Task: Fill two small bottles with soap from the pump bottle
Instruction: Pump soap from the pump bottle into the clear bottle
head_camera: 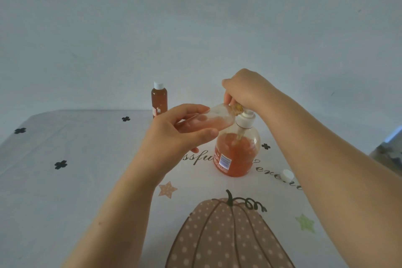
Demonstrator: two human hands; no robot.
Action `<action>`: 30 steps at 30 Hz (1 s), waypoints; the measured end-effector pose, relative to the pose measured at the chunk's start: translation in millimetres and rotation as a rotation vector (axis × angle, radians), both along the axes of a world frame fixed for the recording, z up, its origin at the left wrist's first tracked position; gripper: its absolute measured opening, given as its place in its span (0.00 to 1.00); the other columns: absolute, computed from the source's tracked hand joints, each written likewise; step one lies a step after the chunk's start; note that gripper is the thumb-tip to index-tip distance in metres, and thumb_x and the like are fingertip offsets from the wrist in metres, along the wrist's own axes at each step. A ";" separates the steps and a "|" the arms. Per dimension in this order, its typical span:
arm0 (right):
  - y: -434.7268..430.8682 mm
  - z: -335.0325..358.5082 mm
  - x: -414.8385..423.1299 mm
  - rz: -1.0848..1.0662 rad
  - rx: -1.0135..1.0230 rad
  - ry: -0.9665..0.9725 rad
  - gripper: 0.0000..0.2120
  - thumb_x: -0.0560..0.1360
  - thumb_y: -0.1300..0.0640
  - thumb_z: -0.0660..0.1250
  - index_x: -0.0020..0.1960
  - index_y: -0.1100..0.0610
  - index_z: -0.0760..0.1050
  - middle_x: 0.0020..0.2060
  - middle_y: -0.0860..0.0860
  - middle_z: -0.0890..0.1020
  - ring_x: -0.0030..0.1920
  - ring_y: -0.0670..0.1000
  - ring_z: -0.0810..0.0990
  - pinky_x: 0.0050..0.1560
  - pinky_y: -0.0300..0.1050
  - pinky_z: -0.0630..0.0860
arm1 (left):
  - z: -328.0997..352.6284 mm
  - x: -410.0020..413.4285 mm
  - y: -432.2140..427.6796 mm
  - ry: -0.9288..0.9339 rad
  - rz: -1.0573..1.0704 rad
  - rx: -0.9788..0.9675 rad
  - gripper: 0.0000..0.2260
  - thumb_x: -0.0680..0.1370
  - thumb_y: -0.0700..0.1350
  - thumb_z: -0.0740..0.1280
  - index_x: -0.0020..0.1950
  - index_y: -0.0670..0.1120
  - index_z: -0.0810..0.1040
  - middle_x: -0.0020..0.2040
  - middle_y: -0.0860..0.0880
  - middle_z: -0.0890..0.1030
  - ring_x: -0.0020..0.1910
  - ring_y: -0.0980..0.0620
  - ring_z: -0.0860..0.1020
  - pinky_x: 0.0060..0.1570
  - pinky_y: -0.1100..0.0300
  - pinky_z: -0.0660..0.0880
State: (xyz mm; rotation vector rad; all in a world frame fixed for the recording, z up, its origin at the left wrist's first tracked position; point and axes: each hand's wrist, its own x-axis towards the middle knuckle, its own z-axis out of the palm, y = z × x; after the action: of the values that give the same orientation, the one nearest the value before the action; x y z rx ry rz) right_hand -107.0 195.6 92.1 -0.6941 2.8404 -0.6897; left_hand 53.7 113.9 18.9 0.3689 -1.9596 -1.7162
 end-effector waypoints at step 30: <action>1.1 -5.3 0.2 0.002 -0.026 -0.017 0.16 0.77 0.59 0.59 0.39 0.57 0.83 0.41 0.54 0.87 0.45 0.58 0.84 0.55 0.51 0.79 | -1.8 -2.0 -2.4 -0.012 0.015 -0.022 0.17 0.66 0.42 0.80 0.51 0.58 0.83 0.47 0.55 0.85 0.33 0.55 0.82 0.37 0.64 0.79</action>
State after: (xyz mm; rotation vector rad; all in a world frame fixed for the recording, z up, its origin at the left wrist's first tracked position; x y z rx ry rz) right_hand -106.9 196.7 86.8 -0.6916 2.8203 -0.7292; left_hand 51.7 111.5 17.0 0.3864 -1.9777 -1.6856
